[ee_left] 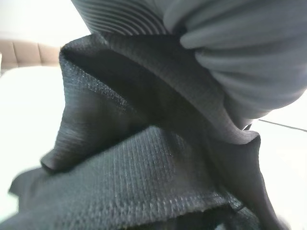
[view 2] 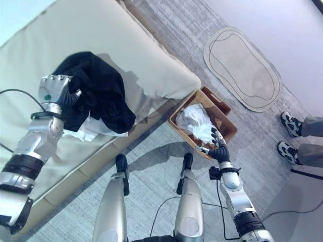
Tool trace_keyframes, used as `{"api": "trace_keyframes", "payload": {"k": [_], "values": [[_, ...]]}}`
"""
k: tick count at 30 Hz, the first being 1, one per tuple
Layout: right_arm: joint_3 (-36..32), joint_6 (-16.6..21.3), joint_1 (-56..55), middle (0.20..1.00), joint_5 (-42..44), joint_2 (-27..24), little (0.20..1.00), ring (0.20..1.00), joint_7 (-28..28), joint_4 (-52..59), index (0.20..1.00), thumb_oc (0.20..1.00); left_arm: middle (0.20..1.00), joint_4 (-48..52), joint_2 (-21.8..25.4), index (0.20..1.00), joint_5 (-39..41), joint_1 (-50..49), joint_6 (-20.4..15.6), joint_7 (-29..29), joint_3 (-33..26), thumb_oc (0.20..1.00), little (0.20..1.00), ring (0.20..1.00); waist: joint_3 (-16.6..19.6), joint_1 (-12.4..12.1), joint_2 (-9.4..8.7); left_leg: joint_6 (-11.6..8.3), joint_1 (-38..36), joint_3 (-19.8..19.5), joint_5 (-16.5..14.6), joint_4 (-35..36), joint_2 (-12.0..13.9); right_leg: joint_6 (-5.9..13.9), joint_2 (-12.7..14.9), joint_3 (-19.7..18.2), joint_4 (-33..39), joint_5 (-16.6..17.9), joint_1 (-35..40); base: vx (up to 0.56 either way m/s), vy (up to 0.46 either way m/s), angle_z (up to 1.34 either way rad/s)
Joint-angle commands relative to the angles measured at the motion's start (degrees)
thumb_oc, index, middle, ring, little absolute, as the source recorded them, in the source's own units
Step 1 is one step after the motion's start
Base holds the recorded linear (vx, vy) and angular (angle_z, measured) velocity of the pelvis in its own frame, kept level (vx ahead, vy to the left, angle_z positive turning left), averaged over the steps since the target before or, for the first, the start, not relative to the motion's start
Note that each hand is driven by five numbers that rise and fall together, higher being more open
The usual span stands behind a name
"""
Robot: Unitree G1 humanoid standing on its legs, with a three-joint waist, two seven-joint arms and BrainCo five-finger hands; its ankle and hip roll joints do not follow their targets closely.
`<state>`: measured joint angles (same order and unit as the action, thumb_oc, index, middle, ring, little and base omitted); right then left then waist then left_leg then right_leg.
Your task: Pick up clothes into the bucket
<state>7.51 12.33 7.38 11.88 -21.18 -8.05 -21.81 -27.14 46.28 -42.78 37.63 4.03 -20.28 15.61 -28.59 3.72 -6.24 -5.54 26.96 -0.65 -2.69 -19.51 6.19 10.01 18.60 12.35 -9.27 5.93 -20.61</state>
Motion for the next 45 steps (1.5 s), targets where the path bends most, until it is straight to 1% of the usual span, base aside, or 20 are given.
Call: {"api": "trace_keyframes", "payload": {"k": [1,3,4,6,8,9,11,12,16,18,19,20,21,23,27,31,36,38,43,45], "values": [[-2.37,0.72,-2.64,1.0,-1.33,-2.37,1.0,1.0,0.07,-0.23,1.0,1.0,0.2,2.94,0.8,0.2,4.03,-1.0,-2.52,-1.09,-4.91,0.2,0.2,0.2,6.77,0.34,2.69,2.9,-1.89,2.3,1.74,4.8,-3.38,1.57,0.5,1.28,-1.91,-2.85,3.44,0.09,-0.013,0.08],[-2.74,0.47,-3.2,1.0,-1.94,-2.45,1.0,1.0,0.63,-0.43,1.0,1.0,0.2,7.5,0.87,0.2,5.75,-2.06,-3.93,-0.61,-7.0,0.2,0.2,0.2,8.04,-0.08,3.28,2.89,-4.09,2.14,2.64,7.01,-3.59,1.66,0.38,2.07,-0.48,-2.34,5.51,0.09,-0.013,0.08],[-3.2,0.22,-3.63,1.0,-2.6,-2.28,1.0,1.0,1.23,-0.74,1.0,1.0,0.2,10.43,-0.18,0.2,8.04,-4.04,-5.53,-0.13,-8.93,0.2,0.2,0.2,9.11,-0.56,3.82,2.76,-6.28,2.19,2.47,8.26,-3.56,1.79,0.28,2.51,0.37,-2.58,7.36,0.06,-0.014,0.05],[-3.06,0.17,-3.56,1.0,-3.15,-2.35,1.0,1.0,1.48,-0.7,1.0,1.0,0.2,12.09,-0.67,0.2,8.71,-5.04,-6.04,-0.09,-9.95,0.2,0.2,0.2,9.63,-0.61,4.0,2.82,-7.24,2.15,3.06,9.23,-3.67,1.73,0.13,2.76,1.05,-2.23,8.25,0.05,-0.017,0.06],[-2.77,0.1,-3.0,1.0,-4.11,-2.6,1.0,1.0,1.68,-0.42,1.0,1.0,0.2,15.17,-1.54,0.2,11.02,-5.89,-7.83,0.47,-10.74,0.2,0.2,0.2,10.66,-1.08,4.42,2.66,-9.31,1.96,3.1,10.68,-3.57,1.79,-0.1,3.2,1.72,-2.49,9.92,0.07,-0.026,0.05],[-2.64,0.19,-2.77,1.0,-4.61,-2.65,1.0,1.0,1.84,-0.44,1.0,1.0,0.2,16.45,-1.99,0.2,12.66,-6.34,-8.82,0.92,-11.23,0.2,0.2,0.2,11.35,-1.18,4.65,2.71,-10.02,1.97,3.81,11.81,-3.66,1.77,-0.16,3.53,2.27,-2.18,10.41,0.08,-0.024,0.03],[-2.05,0.38,-2.36,1.0,-5.97,-3.05,1.0,1.0,2.31,0.38,1.0,1.0,0.2,19.08,-2.33,0.2,14.81,-6.54,-10.55,1.12,-11.84,0.2,0.2,0.2,12.41,-1.5,4.98,2.46,-11.91,1.98,4.0,13.35,-3.52,1.85,-0.43,3.93,2.55,-2.75,11.93,0.06,-0.034,0.02],[-1.62,0.5,-1.98,1.0,-6.66,-3.31,1.0,1.0,2.48,0.84,1.0,1.0,0.2,19.61,-2.43,0.2,15.76,-6.42,-11.2,1.58,-11.61,0.2,0.2,0.2,12.96,-1.51,5.13,2.55,-12.33,1.78,4.61,14.0,-3.61,1.79,-0.51,4.1,2.77,-2.49,12.18,0.05,-0.029,0.03],[0.65,1.16,-0.33,1.0,-7.71,-4.34,1.0,1.0,4.56,5.29,1.0,1.0,0.2,25.47,-2.68,0.2,21.78,-6.02,-15.38,4.17,-10.86,0.2,0.2,0.2,14.81,-1.93,5.74,2.49,-14.75,1.45,4.94,15.47,-3.71,1.73,-0.68,4.84,2.81,-3.13,14.31,0.05,-0.029,0.06],[1.73,1.57,0.63,1.0,-7.73,-4.76,1.0,1.0,5.65,7.97,1.0,1.0,0.2,27.83,-2.81,0.2,26.33,-6.03,-17.63,6.38,-9.92,0.2,0.2,0.2,15.84,-2.13,5.96,2.46,-15.75,1.53,4.95,15.87,-3.72,1.83,-0.78,5.04,3.19,-3.37,15.44,0.06,-0.035,0.05],[2.27,1.64,1.18,1.0,-7.63,-4.85,1.0,1.0,6.04,8.59,1.0,1.0,0.2,29.07,-2.99,0.2,29.0,-6.26,-18.37,7.35,-9.82,0.2,0.2,0.2,16.25,-2.32,6.08,2.47,-16.47,1.49,4.93,16.2,-3.78,1.85,-0.92,5.15,3.56,-3.39,16.26,0.04,-0.021,0.01],[2.29,1.64,1.18,1.0,-7.63,-4.85,1.0,1.0,6.04,8.59,1.0,1.0,0.2,29.1,-2.98,0.2,29.02,-6.29,-18.36,7.38,-9.86,0.2,0.2,0.2,16.21,-2.3,6.08,2.46,-16.54,1.49,4.94,16.24,-3.78,1.85,-0.93,5.16,3.6,-3.38,16.33,0.07,-0.035,-0.01],[4.8,1.73,3.38,1.0,-7.48,-4.55,1.0,1.0,7.2,8.55,1.0,1.0,0.2,30.77,-4.29,0.2,35.32,-6.41,-20.53,8.63,-8.26,0.2,0.2,0.2,17.43,-2.79,6.23,2.43,-17.83,1.61,4.82,16.8,-3.87,1.89,-1.14,5.44,4.46,-3.46,17.66,0.07,-0.04,-0.01],[7.43,1.4,5.9,1.0,-8.49,-3.84,1.0,1.0,7.42,6.45,1.0,1.0,0.2,32.57,-6.63,0.2,39.35,-7.06,-21.75,10.08,-6.93,0.2,0.2,0.2,18.48,-3.37,6.18,2.34,-19.03,1.77,4.77,17.49,-3.76,1.91,-1.26,5.86,5.42,-3.35,19.1,0.08,-0.053,0.03],[12.58,0.77,12.5,1.0,-10.0,-1.11,1.0,1.0,7.05,2.93,1.0,1.0,0.2,35.36,-11.11,0.2,45.66,-7.0,-23.01,12.77,-3.62,0.2,0.2,0.2,20.41,-4.24,6.14,2.18,-20.71,1.79,4.66,18.17,-3.51,1.74,-1.68,6.08,6.58,-3.38,20.87,0.06,-0.046,0.01],[16.44,0.25,17.48,1.0,-11.2,1.77,1.0,1.0,6.03,0.52,1.0,1.0,0.2,36.71,-14.71,0.2,51.01,-5.94,-23.0,14.29,-0.51,0.2,0.2,0.2,21.8,-4.71,6.24,2.08,-22.01,1.78,4.63,18.69,-3.35,1.5,-2.16,5.97,7.31,-3.47,22.29,0.06,-0.036,0.01],[19.67,-0.81,20.5,1.0,-11.09,4.79,1.0,1.0,5.97,-1.45,1.0,1.0,0.2,38.88,-17.02,0.2,55.24,-4.23,-22.35,15.46,2.01,0.2,0.2,0.2,23.05,-5.1,6.37,1.88,-23.33,1.92,4.56,19.27,-3.06,1.32,-2.58,6.13,8.37,-3.56,23.73,0.04,-0.029,0.01],[20.2,-1.02,20.73,1.0,-10.79,5.15,1.0,1.0,6.23,-1.62,1.0,1.0,0.2,39.1,-17.52,0.2,55.35,-3.62,-22.24,15.49,2.56,0.2,0.2,0.2,23.23,-5.07,6.34,1.85,-23.5,1.84,4.56,19.31,-3.05,1.28,-2.69,6.08,8.46,-3.63,23.9,0.02,-0.015,0.01],[23.35,-1.97,20.38,1.0,-5.71,5.99,1.0,1.0,11.01,0.62,1.0,1.0,0.2,39.08,-20.4,0.2,55.11,0.4,-21.54,15.69,5.36,0.2,0.2,0.2,24.18,-4.92,6.23,1.68,-24.29,1.49,4.45,19.44,-2.84,1.04,-3.11,6.32,8.82,-4.06,25.02,0.02,-0.019,0.01],[23.61,-2.17,19.88,1.0,-4.46,5.84,1.0,1.0,11.82,1.37,1.0,1.0,0.2,38.85,-21.02,0.2,55.31,0.67,-21.37,15.89,5.84,0.2,0.2,0.2,24.4,-4.87,6.3,1.69,-24.5,1.5,4.39,19.46,-2.81,1.01,-3.14,6.37,8.86,-4.09,25.18,0.0,0.0,0.0]]}}
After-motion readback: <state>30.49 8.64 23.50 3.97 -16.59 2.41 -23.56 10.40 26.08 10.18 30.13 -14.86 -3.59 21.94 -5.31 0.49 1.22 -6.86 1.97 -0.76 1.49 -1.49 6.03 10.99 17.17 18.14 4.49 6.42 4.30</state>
